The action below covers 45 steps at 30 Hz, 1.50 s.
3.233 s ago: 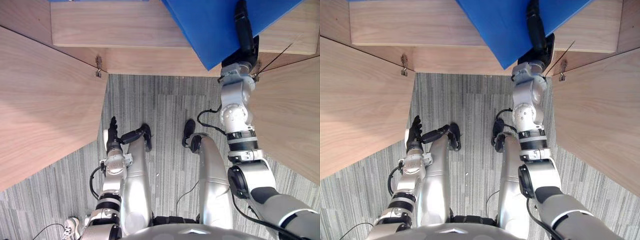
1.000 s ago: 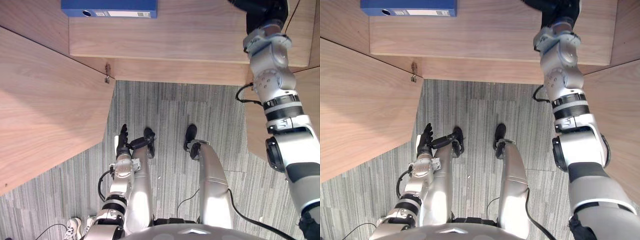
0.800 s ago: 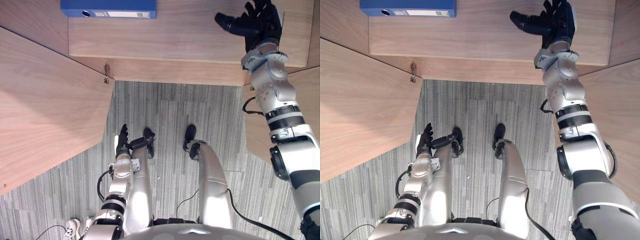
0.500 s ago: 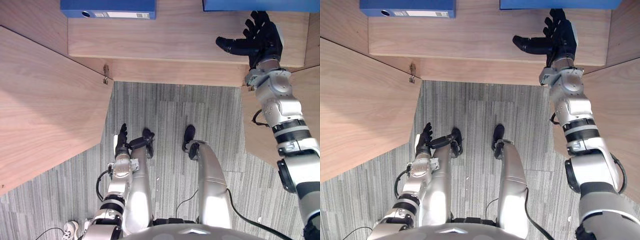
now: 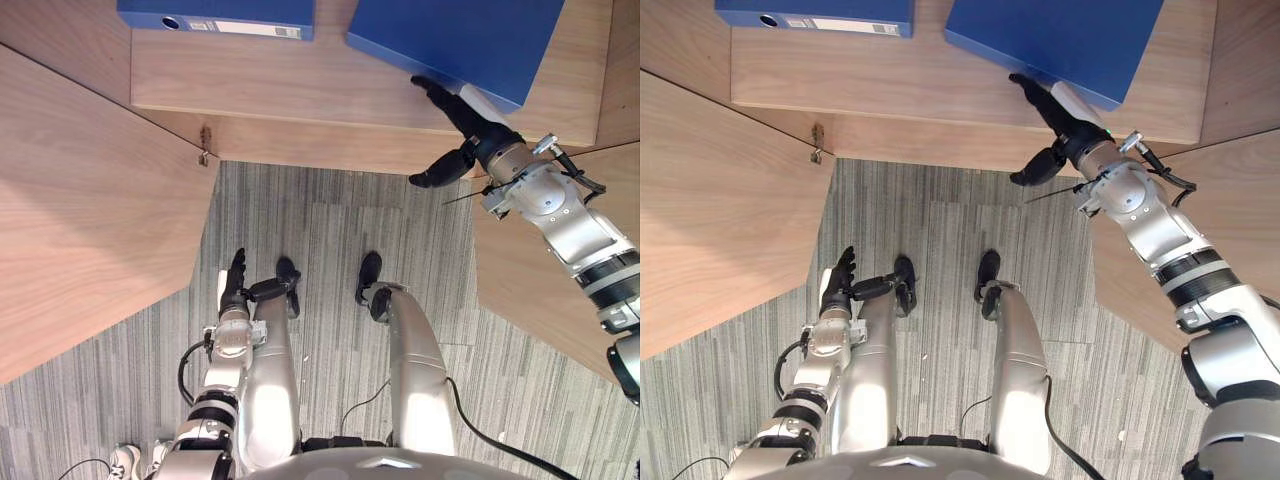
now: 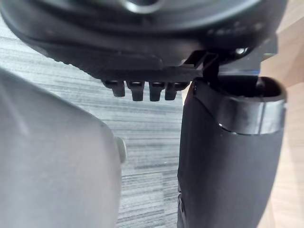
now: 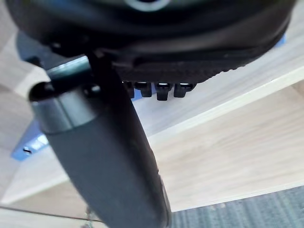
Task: Walk over to the cabinet, pick up the folder, carry it to the office cabinet, place the folder inside the office cabinet, then close the office cabinet door
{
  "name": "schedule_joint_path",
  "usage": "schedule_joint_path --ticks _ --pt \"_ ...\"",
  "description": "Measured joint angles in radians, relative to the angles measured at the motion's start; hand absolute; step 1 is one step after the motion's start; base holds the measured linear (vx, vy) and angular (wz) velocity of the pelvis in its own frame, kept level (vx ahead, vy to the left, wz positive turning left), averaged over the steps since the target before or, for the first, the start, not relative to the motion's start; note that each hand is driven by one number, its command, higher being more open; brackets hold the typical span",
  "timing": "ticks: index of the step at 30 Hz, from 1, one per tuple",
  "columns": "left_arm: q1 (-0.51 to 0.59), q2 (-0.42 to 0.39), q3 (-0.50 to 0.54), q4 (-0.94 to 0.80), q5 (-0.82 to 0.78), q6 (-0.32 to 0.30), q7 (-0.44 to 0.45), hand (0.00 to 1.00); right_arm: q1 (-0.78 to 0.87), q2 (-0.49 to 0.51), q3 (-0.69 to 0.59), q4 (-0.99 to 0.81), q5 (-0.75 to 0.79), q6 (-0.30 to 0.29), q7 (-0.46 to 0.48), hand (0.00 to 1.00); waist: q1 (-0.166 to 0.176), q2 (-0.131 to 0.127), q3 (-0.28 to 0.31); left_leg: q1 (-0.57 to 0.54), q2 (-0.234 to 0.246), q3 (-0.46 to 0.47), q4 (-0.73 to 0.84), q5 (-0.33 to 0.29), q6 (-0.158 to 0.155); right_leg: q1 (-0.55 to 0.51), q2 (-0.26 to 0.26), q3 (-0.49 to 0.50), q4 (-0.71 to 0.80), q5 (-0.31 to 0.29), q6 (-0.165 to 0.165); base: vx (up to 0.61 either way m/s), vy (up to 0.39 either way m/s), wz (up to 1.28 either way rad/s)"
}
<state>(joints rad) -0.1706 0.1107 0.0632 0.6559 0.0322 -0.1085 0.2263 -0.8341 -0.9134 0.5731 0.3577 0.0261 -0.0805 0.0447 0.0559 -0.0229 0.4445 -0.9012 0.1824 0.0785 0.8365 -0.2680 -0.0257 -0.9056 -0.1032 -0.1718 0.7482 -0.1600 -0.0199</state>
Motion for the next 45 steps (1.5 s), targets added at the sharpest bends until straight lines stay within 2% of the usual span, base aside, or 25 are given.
schedule_joint_path --ticks 8,9,16,25,37,45 --pt "0.001 0.000 0.000 0.004 0.001 0.000 -0.012 1.00 -0.006 0.001 -0.006 0.015 -0.027 -0.001 0.011 1.00 0.006 -0.009 -0.005 0.008 0.000 0.007 -0.011 0.000 0.000 0.004 -0.001 0.002 -0.006 0.000 0.000 0.00 0.000 0.00" --pt "0.001 0.000 0.000 0.004 0.001 0.000 -0.012 1.00 0.024 0.004 -0.033 -0.008 -0.030 -0.002 -0.003 0.00 0.009 -0.009 -0.005 0.008 0.000 0.007 -0.012 0.000 0.000 0.004 -0.001 0.002 -0.007 0.000 0.000 0.00 0.000 0.00" --pt "0.001 -0.001 0.001 0.002 0.018 0.000 -0.004 1.00 0.175 0.095 -0.211 -0.173 -0.096 -0.014 -0.117 0.00 0.013 -0.009 -0.005 0.010 0.001 0.008 -0.013 0.000 0.000 0.008 0.000 0.001 -0.011 0.000 0.000 0.00 0.000 0.00" --pt "0.001 -0.011 0.001 -0.002 0.022 0.000 0.011 1.00 0.243 0.190 -0.279 -0.279 -0.165 -0.021 -0.160 0.00 0.018 -0.009 -0.005 0.010 0.000 0.008 -0.013 0.000 0.000 0.008 -0.001 0.000 -0.012 0.000 0.001 0.00 0.000 0.00" --pt "0.000 -0.029 0.041 -0.013 0.055 0.000 0.036 1.00 0.256 0.283 -0.282 -0.268 -0.313 -0.014 -0.202 0.00 0.020 -0.009 -0.005 -0.004 -0.001 0.005 -0.012 0.000 0.000 -0.004 -0.002 -0.002 -0.012 0.000 0.001 0.00 0.000 0.00" --pt "-0.002 -0.030 0.043 -0.025 0.054 -0.002 0.054 1.00 0.126 0.323 -0.289 -0.136 -0.349 0.033 -0.255 0.00 0.022 -0.008 -0.005 -0.034 -0.005 0.004 -0.010 0.001 0.001 -0.033 -0.005 -0.003 -0.009 0.000 0.001 0.00 0.004 0.00"
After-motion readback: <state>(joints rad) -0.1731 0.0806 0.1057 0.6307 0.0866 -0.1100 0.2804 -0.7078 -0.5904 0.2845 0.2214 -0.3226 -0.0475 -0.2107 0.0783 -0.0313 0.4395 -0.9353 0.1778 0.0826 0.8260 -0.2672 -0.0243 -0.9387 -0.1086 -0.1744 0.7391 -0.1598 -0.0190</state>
